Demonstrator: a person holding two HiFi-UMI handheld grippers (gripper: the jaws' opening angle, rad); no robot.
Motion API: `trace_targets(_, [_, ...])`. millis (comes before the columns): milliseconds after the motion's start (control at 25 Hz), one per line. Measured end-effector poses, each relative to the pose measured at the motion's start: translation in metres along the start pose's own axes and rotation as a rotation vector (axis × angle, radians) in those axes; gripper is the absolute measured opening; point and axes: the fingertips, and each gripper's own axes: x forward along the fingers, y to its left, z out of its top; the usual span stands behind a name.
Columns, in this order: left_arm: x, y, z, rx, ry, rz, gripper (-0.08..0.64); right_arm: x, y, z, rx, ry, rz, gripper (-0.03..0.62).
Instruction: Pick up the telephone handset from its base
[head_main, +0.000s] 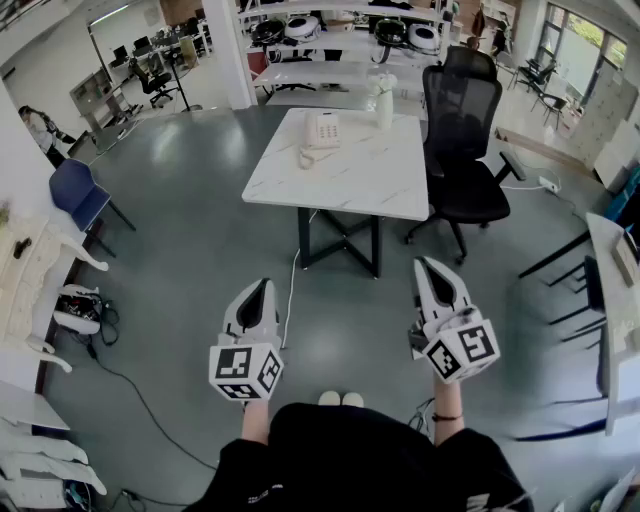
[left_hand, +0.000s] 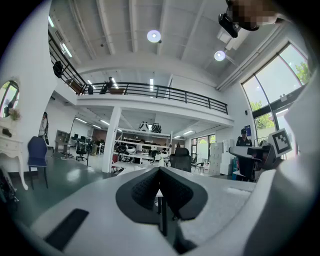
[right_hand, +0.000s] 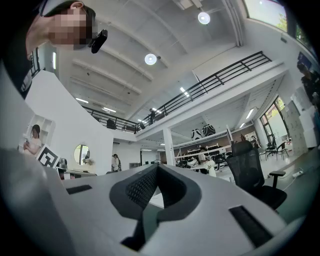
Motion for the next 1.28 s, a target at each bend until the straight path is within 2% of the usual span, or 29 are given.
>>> trace_targets(320, [0.006, -0.008, -0.001, -0.006, -0.002, 0.009, -0.002, -0.003, -0.01, -0.002, 0.001, 0.005, 0.009, -0.009])
trace_targets(640, [0.012, -0.016, -0.003, -0.018, -0.001, 0.024, -0.002, -0.004, -0.024, 0.001, 0.071, -0.035, 0.024, -0.009])
trace_targets(760, [0.017, -0.018, -0.005, -0.017, -0.005, 0.032, -0.002, -0.003, -0.032, -0.001, 0.059, -0.033, 0.024, -0.009])
trace_targets(1280, [0.038, -0.013, -0.023, -0.035, 0.019, 0.096, -0.002, 0.023, -0.056, -0.021, 0.085, -0.01, 0.019, -0.009])
